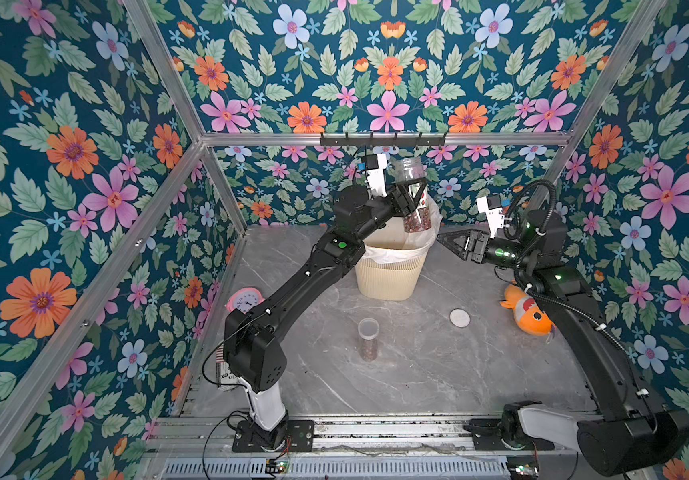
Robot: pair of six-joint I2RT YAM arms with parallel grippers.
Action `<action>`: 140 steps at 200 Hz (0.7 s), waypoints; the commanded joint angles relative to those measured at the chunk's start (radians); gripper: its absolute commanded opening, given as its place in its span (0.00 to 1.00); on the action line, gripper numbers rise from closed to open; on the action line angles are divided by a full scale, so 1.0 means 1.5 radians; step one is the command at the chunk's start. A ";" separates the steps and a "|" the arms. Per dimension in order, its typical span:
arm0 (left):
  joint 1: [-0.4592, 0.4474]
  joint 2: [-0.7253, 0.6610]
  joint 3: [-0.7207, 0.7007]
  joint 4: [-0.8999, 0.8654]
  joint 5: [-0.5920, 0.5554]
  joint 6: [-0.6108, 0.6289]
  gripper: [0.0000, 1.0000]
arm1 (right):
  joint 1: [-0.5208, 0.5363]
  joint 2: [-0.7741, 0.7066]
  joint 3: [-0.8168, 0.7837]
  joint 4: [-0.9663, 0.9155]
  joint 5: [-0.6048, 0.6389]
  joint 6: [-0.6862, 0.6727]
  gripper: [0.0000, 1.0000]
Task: Empty the moldy dried flower tea in the jars
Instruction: Pour the moldy dried flower tea into the trash bin.
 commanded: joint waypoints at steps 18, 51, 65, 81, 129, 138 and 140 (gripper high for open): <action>-0.002 0.009 -0.009 0.067 -0.051 -0.083 0.47 | 0.011 0.046 0.041 0.103 -0.069 0.061 0.89; -0.003 0.008 -0.029 0.108 -0.044 -0.129 0.47 | 0.011 0.079 0.042 0.188 -0.111 0.126 0.85; -0.002 0.006 -0.036 0.121 -0.037 -0.144 0.47 | 0.011 0.096 0.049 0.197 -0.119 0.135 0.84; -0.002 0.001 -0.036 0.121 -0.030 -0.147 0.47 | 0.011 0.111 0.057 0.196 -0.126 0.133 0.84; -0.002 0.007 -0.051 0.143 -0.007 -0.197 0.47 | 0.011 0.146 0.093 0.214 -0.158 0.139 0.84; -0.002 0.008 -0.054 0.151 -0.008 -0.202 0.47 | 0.011 0.152 0.095 0.229 -0.165 0.149 0.84; -0.002 0.008 -0.055 0.153 -0.008 -0.203 0.47 | 0.011 0.154 0.095 0.233 -0.166 0.152 0.84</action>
